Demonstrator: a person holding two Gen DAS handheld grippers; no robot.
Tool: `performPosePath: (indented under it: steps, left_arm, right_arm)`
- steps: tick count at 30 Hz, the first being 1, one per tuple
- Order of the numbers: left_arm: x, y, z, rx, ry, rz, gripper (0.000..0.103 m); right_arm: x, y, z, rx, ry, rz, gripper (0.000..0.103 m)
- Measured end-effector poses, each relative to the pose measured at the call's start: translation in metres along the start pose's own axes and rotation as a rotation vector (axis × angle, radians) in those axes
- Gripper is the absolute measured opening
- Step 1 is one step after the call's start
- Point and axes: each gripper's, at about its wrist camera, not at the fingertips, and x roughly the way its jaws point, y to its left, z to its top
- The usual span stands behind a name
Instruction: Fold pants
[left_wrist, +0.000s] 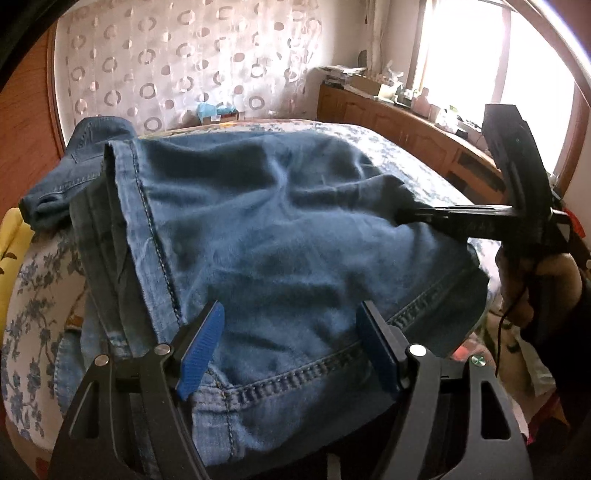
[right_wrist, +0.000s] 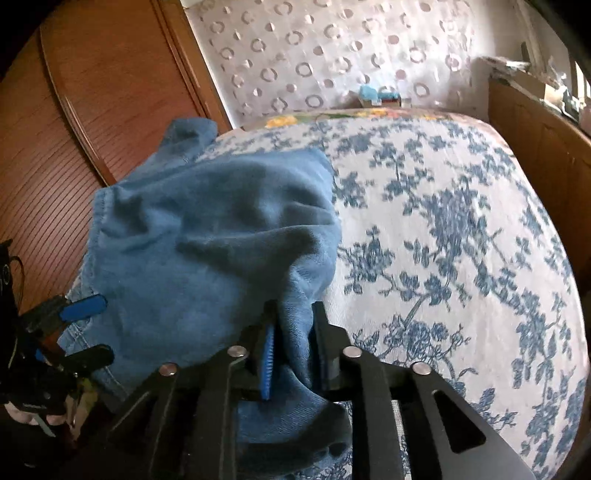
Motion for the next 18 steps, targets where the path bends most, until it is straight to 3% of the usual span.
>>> performPosePath:
  steps: [7,9,14,18]
  left_arm:
    - [0.004,-0.003,-0.001,0.01,-0.006,0.008,0.075]
    - [0.004,-0.002,-0.001,0.006,-0.006,0.006,0.075]
    - [0.0,0.002,-0.005,-0.006,-0.011,-0.003,0.075]
    - [-0.021,0.013,-0.003,-0.061,-0.027,-0.044,0.075]
  right_arm:
    - [0.0,0.001,0.0,0.026,-0.01,0.061,0.028]
    - [0.0,0.003,0.0,0.015,-0.011,0.088,0.012]
    - [-0.03,0.012,0.014,0.029,-0.107,0.189,0.008]
    - [-0.051,0.039,0.025,-0.056,-0.151,0.202,0.008]
